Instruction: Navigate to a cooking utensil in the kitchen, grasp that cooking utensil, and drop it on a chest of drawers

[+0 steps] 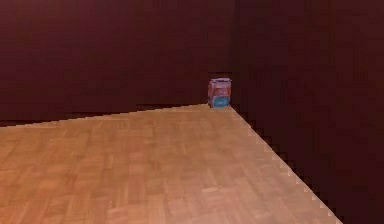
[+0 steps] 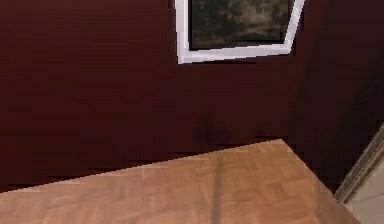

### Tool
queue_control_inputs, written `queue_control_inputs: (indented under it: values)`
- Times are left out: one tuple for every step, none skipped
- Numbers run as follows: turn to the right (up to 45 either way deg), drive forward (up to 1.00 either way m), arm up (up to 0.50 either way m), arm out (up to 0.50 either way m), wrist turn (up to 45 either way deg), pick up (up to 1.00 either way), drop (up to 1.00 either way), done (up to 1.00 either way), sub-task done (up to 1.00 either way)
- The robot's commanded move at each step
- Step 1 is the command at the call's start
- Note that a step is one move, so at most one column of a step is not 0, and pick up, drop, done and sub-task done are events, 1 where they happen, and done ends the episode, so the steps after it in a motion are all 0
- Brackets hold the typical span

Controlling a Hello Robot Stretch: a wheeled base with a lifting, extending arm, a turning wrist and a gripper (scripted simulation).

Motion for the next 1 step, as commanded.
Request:
queue_control_inputs:
  values:
    - [-45.0,0.0,0.0,0.0,0.0,0.0,0.0,0.0,0.0]
